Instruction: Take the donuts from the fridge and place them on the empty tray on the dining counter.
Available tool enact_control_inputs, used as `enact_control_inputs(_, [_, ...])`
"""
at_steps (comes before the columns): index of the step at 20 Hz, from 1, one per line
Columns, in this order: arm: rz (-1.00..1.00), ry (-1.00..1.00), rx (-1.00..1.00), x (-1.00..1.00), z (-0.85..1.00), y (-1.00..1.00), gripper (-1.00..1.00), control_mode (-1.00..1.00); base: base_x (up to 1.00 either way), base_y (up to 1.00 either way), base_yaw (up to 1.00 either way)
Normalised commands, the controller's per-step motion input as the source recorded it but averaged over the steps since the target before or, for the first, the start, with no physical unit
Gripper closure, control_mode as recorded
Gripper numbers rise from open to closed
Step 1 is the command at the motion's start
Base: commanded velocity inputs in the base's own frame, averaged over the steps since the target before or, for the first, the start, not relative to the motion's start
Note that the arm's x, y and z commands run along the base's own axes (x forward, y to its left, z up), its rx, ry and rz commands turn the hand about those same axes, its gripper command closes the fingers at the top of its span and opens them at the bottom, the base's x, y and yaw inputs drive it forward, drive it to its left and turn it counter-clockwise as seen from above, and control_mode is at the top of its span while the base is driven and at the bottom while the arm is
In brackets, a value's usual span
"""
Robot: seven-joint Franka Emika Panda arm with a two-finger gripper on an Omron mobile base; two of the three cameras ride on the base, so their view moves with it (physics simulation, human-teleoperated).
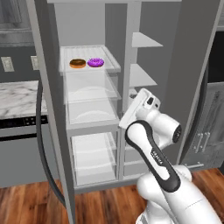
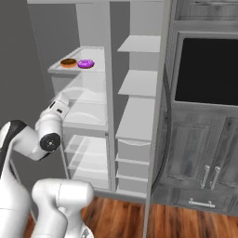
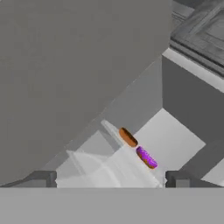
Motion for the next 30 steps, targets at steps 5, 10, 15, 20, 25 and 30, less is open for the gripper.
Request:
enact_control_inputs(5, [0.00,0.39,0.11,-0.22,0.49,-0.42,-1.00,-1.00,0.00,0.00,0.00])
enact_control_inputs(10, [-0.05,0.35,-0.06,-0.36,0.14,-0.09,-1.00,-1.00,0.00,0.00,0.00])
enact_control_inputs(15, [-0.11,0.31,-0.04,-0.39,0.00,0.00,-1.00,-1.00,0.00,0.00,0.00])
enact_control_inputs(20, [-0.07,0.06,0.00,-0.64,0.00,-0.02,-1.00,-1.00,0.00,0.00,0.00])
enact_control_inputs(25, [-0.20,-0.11,0.00,-0.58,0.00,-0.41,-1.00,-1.00,0.00,0.00,0.00])
enact_control_inputs(30, [-0.14,-0.06,0.00,-0.02,0.00,-0.48,-1.00,-1.00,0.00,0.00,0.00])
